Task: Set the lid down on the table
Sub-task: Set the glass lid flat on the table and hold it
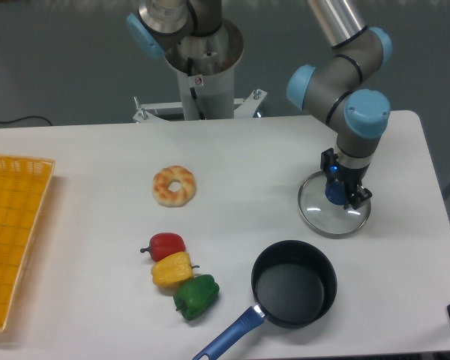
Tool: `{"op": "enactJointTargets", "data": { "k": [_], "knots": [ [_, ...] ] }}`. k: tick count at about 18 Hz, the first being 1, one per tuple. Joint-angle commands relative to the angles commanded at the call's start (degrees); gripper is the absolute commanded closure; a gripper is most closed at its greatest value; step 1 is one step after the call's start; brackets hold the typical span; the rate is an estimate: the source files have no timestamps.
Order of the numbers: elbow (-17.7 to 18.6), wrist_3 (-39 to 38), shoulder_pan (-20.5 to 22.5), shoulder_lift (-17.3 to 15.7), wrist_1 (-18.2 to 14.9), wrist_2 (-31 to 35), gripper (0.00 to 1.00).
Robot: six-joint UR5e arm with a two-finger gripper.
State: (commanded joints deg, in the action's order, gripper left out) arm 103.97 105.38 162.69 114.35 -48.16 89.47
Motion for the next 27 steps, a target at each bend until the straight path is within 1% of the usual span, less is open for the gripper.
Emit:
{"op": "enactJointTargets", "data": {
  "k": [10,16,27],
  "knots": [
    [0.0,-0.35,0.0,0.18,0.0,0.0,0.5],
    [0.0,-0.44,0.0,0.26,0.0,0.0,0.45],
    [0.0,-0.44,-0.09,0.35,0.0,0.0,0.39]
  ]
}}
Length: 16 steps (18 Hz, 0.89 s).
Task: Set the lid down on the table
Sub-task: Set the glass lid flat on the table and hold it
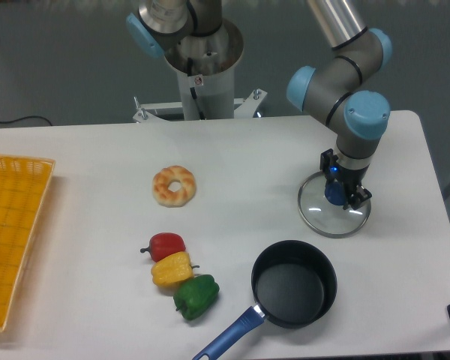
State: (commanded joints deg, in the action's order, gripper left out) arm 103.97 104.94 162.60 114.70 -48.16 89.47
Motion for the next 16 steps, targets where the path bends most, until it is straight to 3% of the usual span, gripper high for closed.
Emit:
{"op": "enactJointTargets", "data": {
  "k": [16],
  "knots": [
    [0.0,-0.09,0.0,0.0,0.0,0.09,0.28]
  ]
}}
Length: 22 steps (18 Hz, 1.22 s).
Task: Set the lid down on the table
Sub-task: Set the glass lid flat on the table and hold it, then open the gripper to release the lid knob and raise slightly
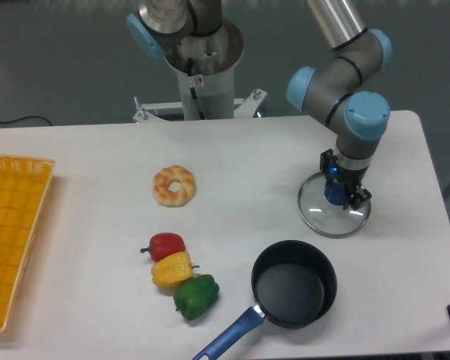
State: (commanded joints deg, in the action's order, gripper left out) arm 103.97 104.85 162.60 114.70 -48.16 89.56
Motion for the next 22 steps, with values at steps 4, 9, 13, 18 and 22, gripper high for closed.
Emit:
{"op": "enactJointTargets", "data": {
  "k": [4,9,13,18,22],
  "knots": [
    [0.0,0.0,0.09,-0.09,0.0,0.0,0.22],
    [0.0,0.09,0.09,-0.35,-0.09,0.0,0.03],
    [-0.7,-0.09,0.18,-1.05,-0.26,0.09,0.0],
    [-0.88,-0.52,0.26,-2.81,-0.79,0.26,0.0],
    [-0.97,-2.98,0.09,-3.78,-1.05,0.35,0.0]
  ]
}}
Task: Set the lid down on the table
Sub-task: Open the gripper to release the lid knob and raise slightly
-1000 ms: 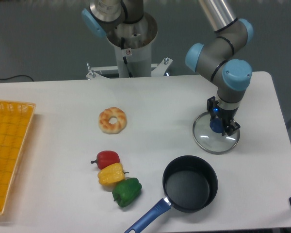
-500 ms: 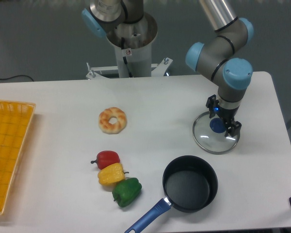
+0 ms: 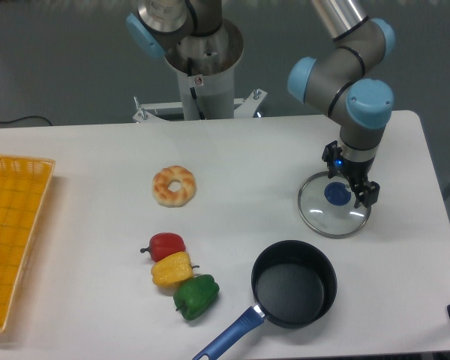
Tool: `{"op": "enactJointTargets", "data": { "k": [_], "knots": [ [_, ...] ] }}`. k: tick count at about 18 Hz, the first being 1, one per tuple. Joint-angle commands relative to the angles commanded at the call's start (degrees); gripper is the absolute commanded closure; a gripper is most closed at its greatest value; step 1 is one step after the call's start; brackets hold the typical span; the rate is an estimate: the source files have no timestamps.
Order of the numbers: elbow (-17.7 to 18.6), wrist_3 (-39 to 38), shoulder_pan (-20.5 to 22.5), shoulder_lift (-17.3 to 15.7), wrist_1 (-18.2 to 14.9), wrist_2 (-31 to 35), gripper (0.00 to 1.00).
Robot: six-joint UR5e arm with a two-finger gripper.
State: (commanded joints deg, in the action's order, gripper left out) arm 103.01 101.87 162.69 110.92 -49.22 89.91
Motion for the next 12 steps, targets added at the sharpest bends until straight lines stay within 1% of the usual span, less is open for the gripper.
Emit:
{"op": "enactJointTargets", "data": {
  "k": [1,2,4,6,8,12],
  "knots": [
    [-0.35,-0.09,0.0,-0.18,-0.26,0.0,0.0],
    [-1.14,-0.44,-0.09,-0.7,-1.57,0.26,0.0],
    [-3.68,-1.32,-0.35,-1.14,-7.18,2.1,0.0],
    [-6.4,-1.58,-0.53,-1.32,-11.49,4.38,0.0],
    [-8.6,-2.46,-0.61,-1.58,-14.58,4.48,0.0],
    [-11.68,-2.99,-0.62,-1.67,-19.24,4.48,0.0]
  ]
}}
